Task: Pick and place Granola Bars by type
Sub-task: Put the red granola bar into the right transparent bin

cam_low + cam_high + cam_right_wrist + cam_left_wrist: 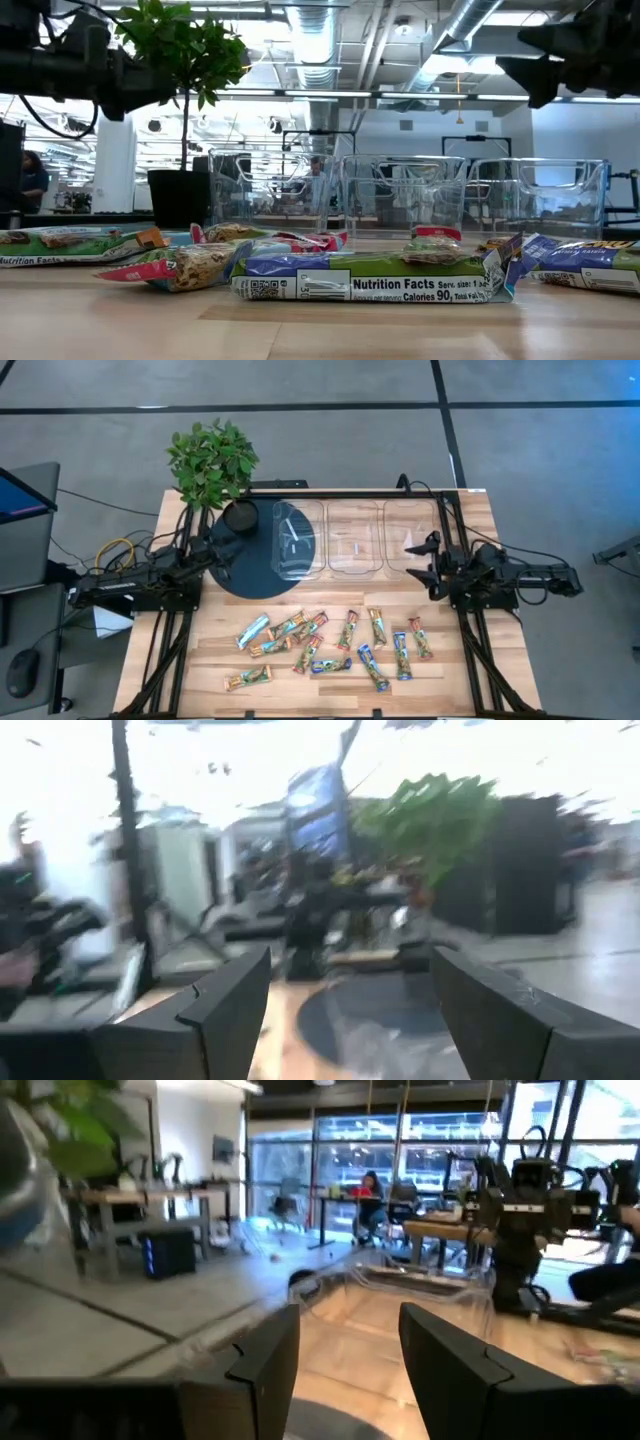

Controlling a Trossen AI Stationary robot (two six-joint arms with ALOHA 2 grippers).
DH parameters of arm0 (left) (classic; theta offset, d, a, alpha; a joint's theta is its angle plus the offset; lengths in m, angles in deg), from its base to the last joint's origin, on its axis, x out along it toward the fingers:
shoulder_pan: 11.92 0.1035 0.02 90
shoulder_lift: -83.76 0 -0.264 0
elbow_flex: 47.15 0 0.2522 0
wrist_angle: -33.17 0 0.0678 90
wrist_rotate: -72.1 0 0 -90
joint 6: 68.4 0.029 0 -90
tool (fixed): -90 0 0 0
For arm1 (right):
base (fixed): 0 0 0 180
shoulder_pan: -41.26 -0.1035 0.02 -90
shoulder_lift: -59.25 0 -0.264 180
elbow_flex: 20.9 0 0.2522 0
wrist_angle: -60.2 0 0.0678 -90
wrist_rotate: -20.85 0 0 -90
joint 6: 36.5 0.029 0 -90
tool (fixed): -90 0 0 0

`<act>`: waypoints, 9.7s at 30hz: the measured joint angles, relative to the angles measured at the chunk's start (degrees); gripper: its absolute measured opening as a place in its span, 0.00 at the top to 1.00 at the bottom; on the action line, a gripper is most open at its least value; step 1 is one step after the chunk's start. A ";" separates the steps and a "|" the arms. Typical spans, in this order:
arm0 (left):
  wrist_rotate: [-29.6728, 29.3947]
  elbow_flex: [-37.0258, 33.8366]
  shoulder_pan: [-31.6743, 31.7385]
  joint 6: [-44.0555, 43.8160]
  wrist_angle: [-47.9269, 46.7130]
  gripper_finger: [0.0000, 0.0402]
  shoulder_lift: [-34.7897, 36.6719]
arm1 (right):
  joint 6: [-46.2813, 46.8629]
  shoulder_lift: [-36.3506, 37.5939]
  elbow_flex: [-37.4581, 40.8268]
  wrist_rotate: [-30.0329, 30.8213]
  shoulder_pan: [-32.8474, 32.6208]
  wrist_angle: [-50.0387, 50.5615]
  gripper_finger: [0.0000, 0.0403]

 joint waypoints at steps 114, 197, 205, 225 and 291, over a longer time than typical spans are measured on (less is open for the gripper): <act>35.75 0.17 -0.06 14.80 5.09 0.58 -0.03 | 114.86 -93.20 -46.59 5.71 -52.44 63.08 0.36; 29.54 0.17 -0.08 12.35 5.13 0.58 -0.04 | 75.78 -76.16 -65.93 38.79 -8.83 102.36 0.76; 29.54 0.17 -0.06 12.35 5.11 0.58 -0.04 | 50.51 -76.17 -65.00 32.83 9.20 81.95 0.76; 29.52 0.17 -0.07 12.09 4.30 0.58 -0.04 | 37.29 -85.81 -51.91 15.23 27.63 62.86 0.76; 29.48 0.15 -0.08 11.95 4.19 0.58 -0.02 | 37.74 -59.81 -52.01 11.57 -9.67 60.89 0.60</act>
